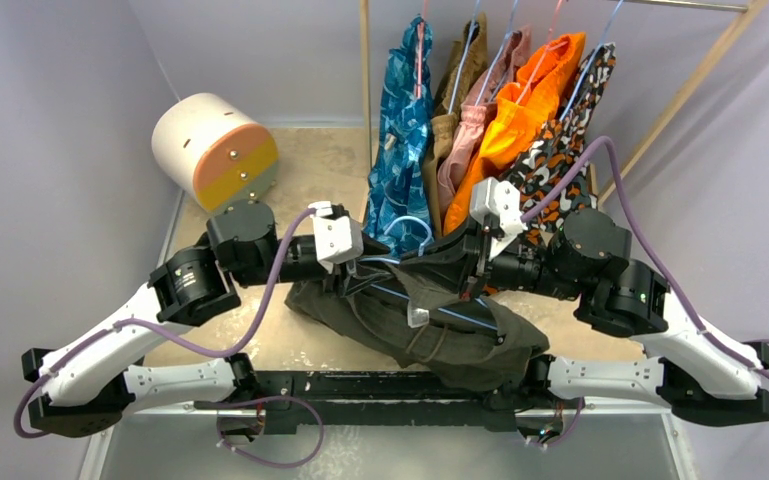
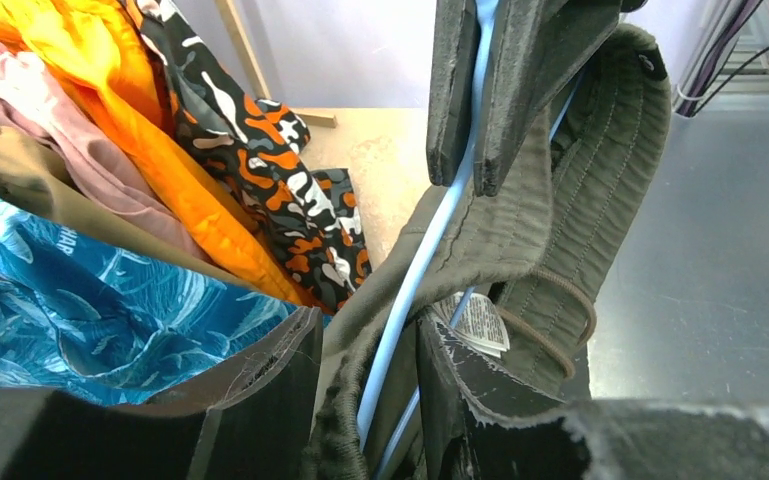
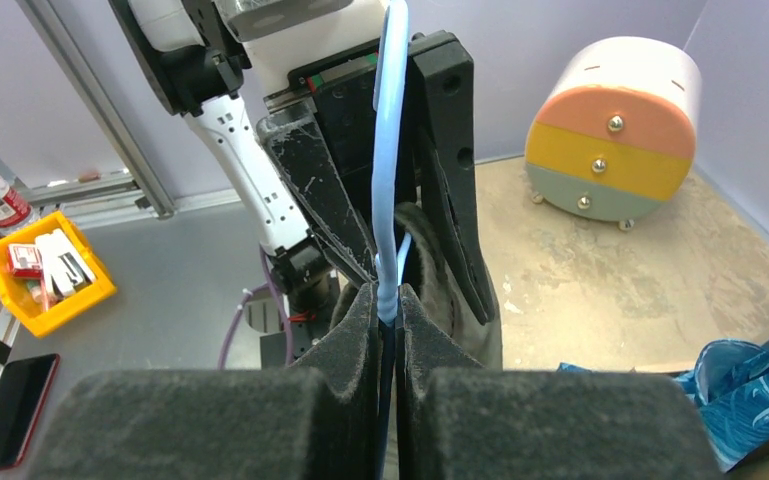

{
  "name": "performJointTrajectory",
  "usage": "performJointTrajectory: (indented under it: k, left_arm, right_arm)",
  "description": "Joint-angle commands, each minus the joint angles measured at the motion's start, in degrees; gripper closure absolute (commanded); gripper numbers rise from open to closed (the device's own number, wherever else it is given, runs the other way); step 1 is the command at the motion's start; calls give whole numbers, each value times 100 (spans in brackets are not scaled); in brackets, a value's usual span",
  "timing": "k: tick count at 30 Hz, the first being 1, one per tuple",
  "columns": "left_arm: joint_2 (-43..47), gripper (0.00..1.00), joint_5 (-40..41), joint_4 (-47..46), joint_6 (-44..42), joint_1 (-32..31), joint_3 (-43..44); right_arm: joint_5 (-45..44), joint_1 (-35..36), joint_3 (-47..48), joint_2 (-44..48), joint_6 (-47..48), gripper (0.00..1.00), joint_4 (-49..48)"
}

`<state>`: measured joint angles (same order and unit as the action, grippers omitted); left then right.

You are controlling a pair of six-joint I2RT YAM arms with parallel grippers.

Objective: Place the shorts on the hanger
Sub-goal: Hang the shorts on the hanger.

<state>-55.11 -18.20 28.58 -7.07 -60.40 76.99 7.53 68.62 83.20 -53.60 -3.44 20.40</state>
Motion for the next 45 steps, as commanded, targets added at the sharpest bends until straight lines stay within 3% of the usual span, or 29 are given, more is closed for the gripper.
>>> performJointTrajectory:
  k: [1,11,18,34,40,41,45]
  left_arm:
    - [-90,62,-301,57,-111,11,223]
    - [125,50,-792,-457,192,11,280]
    - [174,51,-1083,-356,351,11,379]
    - [37,69,-1159,-230,421,11,390]
    - [84,89,-1028,-283,366,13,273]
    - [102,99,-1021,-340,382,12,243]
    - [193,100,-896,-603,479,11,163]
  right_arm:
    - [215,2,60,129,2,100,-617]
    - [363,3,3,112,28,100,-620]
    - [495,7,-66,135,56,100,-643]
    - [730,8,-139,195,106,100,-767]
    - [785,3,-144,197,116,100,-763]
    - [796,2,-153,201,114,100,-761]
    - [905,8,-93,131,133,100,-639]
